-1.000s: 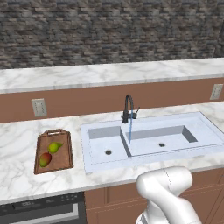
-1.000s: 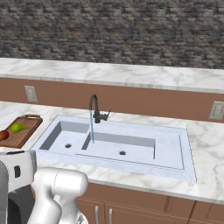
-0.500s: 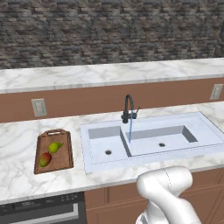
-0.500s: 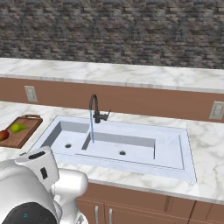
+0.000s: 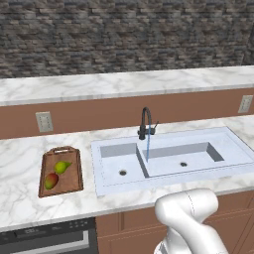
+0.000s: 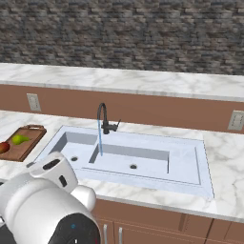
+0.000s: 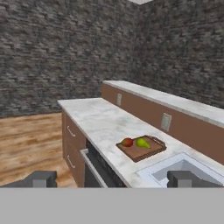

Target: Pick the pear, mango from the sink and place them on the cutting board to airdry. Then turn off the sink faucet.

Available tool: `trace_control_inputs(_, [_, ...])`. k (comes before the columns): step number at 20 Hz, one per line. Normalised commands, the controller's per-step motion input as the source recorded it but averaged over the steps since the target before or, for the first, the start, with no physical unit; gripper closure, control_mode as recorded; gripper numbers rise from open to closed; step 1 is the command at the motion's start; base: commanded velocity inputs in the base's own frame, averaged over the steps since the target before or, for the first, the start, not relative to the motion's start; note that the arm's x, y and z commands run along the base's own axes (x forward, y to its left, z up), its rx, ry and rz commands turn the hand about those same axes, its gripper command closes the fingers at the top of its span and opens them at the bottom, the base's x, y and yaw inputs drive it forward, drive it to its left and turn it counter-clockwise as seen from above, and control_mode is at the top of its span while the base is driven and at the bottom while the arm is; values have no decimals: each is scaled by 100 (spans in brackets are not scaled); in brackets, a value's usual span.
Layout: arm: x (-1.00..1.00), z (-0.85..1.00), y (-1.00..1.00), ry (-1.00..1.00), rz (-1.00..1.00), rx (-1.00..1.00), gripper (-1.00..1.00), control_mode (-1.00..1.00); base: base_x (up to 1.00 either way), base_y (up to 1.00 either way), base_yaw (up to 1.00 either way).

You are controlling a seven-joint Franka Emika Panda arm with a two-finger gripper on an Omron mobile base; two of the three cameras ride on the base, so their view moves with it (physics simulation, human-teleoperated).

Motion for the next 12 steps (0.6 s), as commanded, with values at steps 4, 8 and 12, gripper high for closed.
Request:
trace_control_inputs(4, [9,-6,-4,-8,-6,0,-100,-100,0,0,0])
trace_control_inputs(8, [21,-15,-3,-2,-13,6,-100,-100,0,0,0])
trace_control_inputs(12, [34,-5,0,0,-10,5,-100,-100,0,0,0])
